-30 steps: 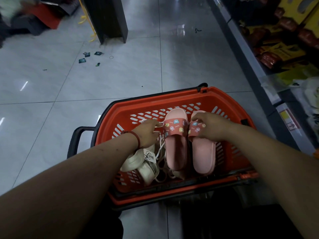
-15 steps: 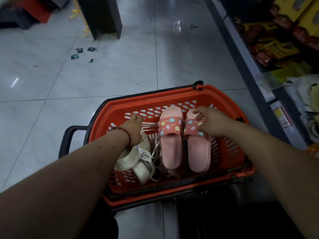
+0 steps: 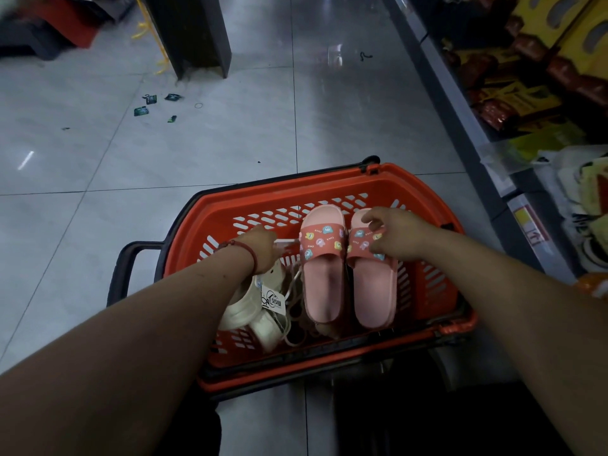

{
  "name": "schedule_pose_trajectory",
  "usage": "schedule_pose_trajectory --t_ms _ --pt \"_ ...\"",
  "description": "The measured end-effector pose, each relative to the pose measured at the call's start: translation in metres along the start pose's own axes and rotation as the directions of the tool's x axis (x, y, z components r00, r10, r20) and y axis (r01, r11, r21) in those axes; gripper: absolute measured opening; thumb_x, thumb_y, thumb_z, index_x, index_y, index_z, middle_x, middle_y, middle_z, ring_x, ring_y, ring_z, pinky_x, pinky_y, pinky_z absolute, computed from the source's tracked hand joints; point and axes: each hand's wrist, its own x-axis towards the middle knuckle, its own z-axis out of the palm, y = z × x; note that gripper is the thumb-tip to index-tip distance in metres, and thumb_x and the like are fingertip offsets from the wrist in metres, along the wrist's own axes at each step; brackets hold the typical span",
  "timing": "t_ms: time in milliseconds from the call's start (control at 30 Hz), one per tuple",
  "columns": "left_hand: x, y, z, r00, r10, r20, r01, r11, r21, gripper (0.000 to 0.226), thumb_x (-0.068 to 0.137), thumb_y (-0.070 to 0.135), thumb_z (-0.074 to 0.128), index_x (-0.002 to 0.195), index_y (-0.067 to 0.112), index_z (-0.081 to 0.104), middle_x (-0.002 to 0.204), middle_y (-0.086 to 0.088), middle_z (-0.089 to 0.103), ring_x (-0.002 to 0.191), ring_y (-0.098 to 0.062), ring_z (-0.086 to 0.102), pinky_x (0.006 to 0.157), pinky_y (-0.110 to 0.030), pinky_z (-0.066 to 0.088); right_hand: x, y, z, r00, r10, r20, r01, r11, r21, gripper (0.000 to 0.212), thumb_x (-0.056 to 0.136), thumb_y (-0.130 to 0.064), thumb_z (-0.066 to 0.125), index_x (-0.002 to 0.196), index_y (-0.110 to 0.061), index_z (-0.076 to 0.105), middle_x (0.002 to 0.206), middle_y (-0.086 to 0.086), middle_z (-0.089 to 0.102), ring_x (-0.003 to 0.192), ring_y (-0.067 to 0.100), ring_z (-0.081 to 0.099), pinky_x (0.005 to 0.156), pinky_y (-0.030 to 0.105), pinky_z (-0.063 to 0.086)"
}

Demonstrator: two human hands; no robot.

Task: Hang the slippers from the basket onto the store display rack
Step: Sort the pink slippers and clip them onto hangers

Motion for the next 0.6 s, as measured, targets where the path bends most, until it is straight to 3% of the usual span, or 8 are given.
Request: schedule_pose_trajectory --t_ms 133,200,267,333,467,533,600 --pt "-0.01 0.007 -0.019 0.986 0.015 -0.165 -0.054 0.971 -0.234 0.043 0.103 0.047 0.043 0.094 0.014 0.068 0.089 -0.006 0.053 0.084 -0.025 0.055 0.072 -0.034 0.042 -0.002 -0.009 -0.003 0.999 -0.032 -0.002 0.032 0.999 -0.027 0.06 0.088 -0.012 0.072 0.143 -0.017 0.047 0.137 0.01 0.056 0.108 0.022 0.059 0.08 0.028 0.048" --pt "-0.021 0.007 -0.029 0.978 0.003 -0.206 -0.062 0.959 -0.278 0.047 0.103 0.046 0.044 0.07 0.015 0.059 0.07 -0.003 0.048 0.074 -0.025 0.05 0.065 -0.032 0.035 -0.006 -0.016 -0.005 0.999 -0.05 -0.011 0.05 0.997 -0.058 0.06 0.088 -0.015 0.073 0.143 -0.016 0.048 0.136 0.01 0.056 0.111 0.024 0.059 0.085 0.03 0.05" --pt "-0.037 0.004 -0.038 0.969 -0.025 -0.245 -0.044 0.962 -0.27 0.053 0.102 0.047 0.045 0.059 0.016 0.047 0.06 -0.001 0.048 0.063 -0.022 0.047 0.057 -0.033 0.03 -0.009 -0.021 -0.006 0.997 -0.076 -0.03 0.075 0.996 -0.053 0.059 0.088 -0.015 0.073 0.142 -0.016 0.05 0.136 0.011 0.055 0.111 0.025 0.059 0.086 0.031 0.05" --pt "-0.053 -0.002 -0.043 0.951 -0.062 -0.304 -0.027 0.959 -0.281 0.054 0.103 0.046 0.044 0.059 0.015 0.046 0.06 -0.005 0.052 0.061 -0.024 0.049 0.057 -0.033 0.031 -0.014 -0.025 -0.008 0.993 -0.11 -0.038 0.108 0.992 -0.06 0.057 0.088 -0.017 0.074 0.14 -0.015 0.051 0.134 0.011 0.057 0.11 0.026 0.059 0.087 0.031 0.049" --pt "-0.09 -0.009 -0.064 0.919 -0.125 -0.374 -0.031 0.922 -0.386 0.055 0.105 0.044 0.04 0.068 0.006 0.056 0.068 -0.015 0.068 0.062 -0.026 0.064 0.065 -0.035 0.048 -0.027 -0.031 -0.01 0.988 -0.139 -0.07 0.137 0.99 -0.041 0.058 0.086 -0.02 0.076 0.138 -0.012 0.054 0.125 0.01 0.061 0.11 0.026 0.06 0.09 0.031 0.047" --pt "-0.105 -0.009 -0.076 0.906 -0.205 -0.371 -0.018 0.855 -0.518 0.051 0.105 0.044 0.041 0.071 0.009 0.057 0.063 -0.01 0.068 0.05 -0.018 0.063 0.057 -0.029 0.046 -0.031 -0.033 -0.009 0.989 -0.131 -0.072 0.13 0.991 -0.016 0.056 0.086 -0.017 0.076 0.137 -0.011 0.055 0.123 0.011 0.063 0.103 0.025 0.06 0.083 0.031 0.048" --pt "-0.117 -0.009 -0.084 0.897 -0.263 -0.356 -0.05 0.739 -0.672 0.046 0.105 0.04 0.042 0.075 0.01 0.059 0.068 -0.012 0.068 0.051 -0.019 0.062 0.058 -0.028 0.049 -0.034 -0.037 -0.008 0.992 -0.107 -0.071 0.113 0.991 0.077 0.05 0.086 -0.013 0.074 0.134 -0.011 0.057 0.119 0.016 0.065 0.089 0.025 0.061 0.071 0.032 0.049"
